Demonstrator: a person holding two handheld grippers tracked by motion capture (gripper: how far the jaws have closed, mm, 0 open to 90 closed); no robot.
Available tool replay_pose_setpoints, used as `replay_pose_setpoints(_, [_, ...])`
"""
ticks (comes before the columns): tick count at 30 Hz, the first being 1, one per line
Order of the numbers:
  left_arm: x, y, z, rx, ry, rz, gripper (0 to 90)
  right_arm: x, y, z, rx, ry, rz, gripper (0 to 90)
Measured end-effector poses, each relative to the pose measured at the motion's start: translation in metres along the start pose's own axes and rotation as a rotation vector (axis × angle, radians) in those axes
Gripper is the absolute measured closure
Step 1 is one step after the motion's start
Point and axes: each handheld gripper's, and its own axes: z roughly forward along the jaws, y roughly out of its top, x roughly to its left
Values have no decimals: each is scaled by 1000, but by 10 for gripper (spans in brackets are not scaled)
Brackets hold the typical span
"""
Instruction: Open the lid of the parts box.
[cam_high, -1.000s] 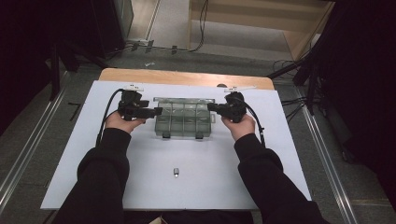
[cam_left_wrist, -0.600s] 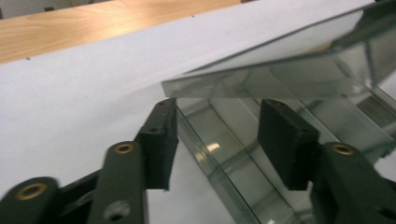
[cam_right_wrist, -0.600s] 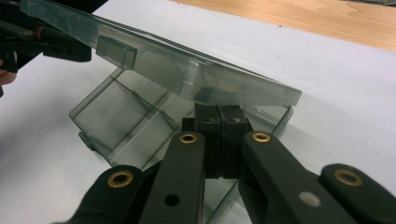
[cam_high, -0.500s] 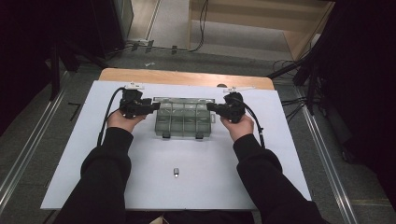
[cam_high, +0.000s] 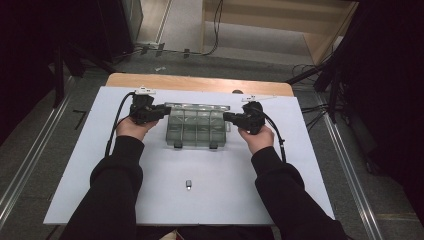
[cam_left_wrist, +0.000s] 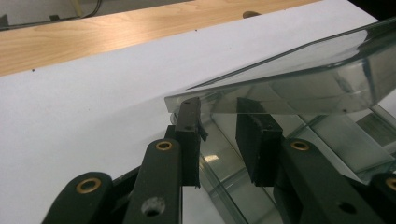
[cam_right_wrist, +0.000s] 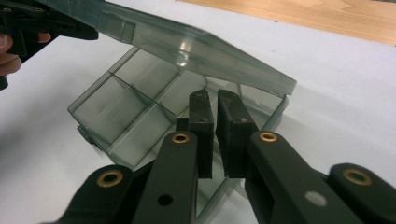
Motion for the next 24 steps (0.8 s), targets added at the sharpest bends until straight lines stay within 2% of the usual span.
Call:
replay_pose_setpoints(3, [1, 0, 0, 3, -9, -9, 708, -3, -2, -2, -8, -9, 9, 761])
replay_pose_setpoints(8, [1, 0, -1, 7, -5, 2, 700, -7, -4, -1, -3, -38, 19, 679])
replay_pose_setpoints(11, [0, -1, 0, 5, -3, 7, 700, -9, -5, 5, -20, -46, 3, 497])
replay_pose_setpoints(12, [0, -1, -1, 6, -3, 9, 700, -10, -6, 7, -21, -52, -5, 472])
replay_pose_setpoints(16, [0, -1, -1, 7, -3, 11, 700, -11, -8, 17, 1, -72, -36, 448])
replay_pose_setpoints(24, [2, -1, 0, 9, -22, -8, 690, -16, -6, 24, -32, -66, -15, 448])
